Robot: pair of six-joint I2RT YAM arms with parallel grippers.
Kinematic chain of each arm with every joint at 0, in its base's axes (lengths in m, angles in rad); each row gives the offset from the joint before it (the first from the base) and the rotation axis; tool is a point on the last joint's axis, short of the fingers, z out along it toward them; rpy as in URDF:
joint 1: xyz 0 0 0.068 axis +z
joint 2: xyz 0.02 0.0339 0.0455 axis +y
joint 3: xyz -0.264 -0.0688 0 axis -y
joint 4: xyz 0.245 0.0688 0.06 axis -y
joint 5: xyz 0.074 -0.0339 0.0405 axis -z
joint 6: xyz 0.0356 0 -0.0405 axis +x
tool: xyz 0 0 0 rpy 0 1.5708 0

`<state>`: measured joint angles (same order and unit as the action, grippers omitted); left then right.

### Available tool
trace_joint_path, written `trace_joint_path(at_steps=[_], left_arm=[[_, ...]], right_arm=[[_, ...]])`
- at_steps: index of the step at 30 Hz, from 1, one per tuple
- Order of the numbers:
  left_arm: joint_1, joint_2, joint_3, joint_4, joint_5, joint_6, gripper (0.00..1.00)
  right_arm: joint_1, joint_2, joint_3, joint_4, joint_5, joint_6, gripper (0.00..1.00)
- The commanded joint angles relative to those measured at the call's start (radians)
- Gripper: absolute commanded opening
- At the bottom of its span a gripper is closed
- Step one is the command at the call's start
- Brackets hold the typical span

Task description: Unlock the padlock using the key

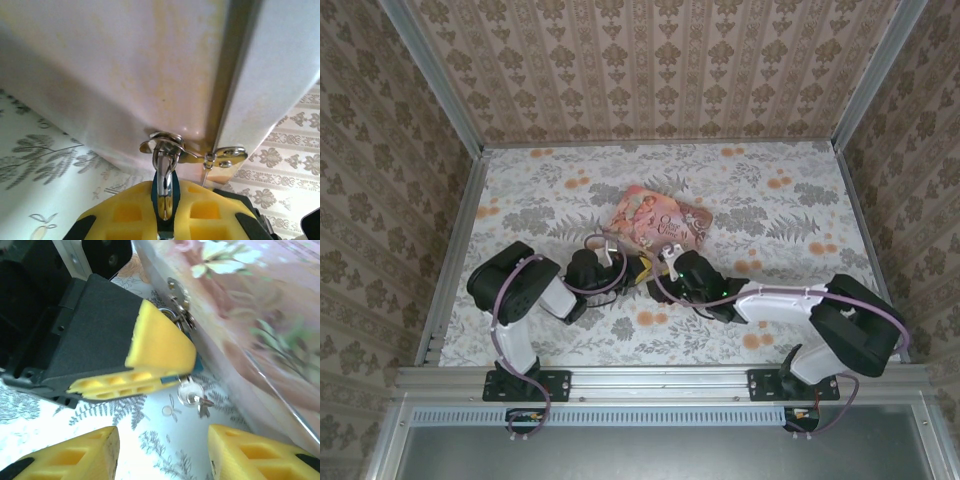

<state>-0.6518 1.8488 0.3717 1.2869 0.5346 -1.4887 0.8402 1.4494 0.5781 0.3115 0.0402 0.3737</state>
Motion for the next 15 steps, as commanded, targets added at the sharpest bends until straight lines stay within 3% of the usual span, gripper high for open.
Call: trace_joint_path(at_steps=[1,9,15], left_arm=[[0.000,0.025,0.004,-0.003,0.059,0.031,0.00],[0.000,0.057,-0.007,-0.003,0.065,0.072,0.01],[-0.002,0.021,-0.046,-0.008,0.063,0.103,0.30]], right_arm=[[-0.021,-0.038,-0.059,0.051,-0.017,0.159,0.52],[-0.094,0.015,-0.111,0.176,-0.045,0.264,0.52],[-0.175,0.040,-0.088,0.260,-0.124,0.315,0.52]])
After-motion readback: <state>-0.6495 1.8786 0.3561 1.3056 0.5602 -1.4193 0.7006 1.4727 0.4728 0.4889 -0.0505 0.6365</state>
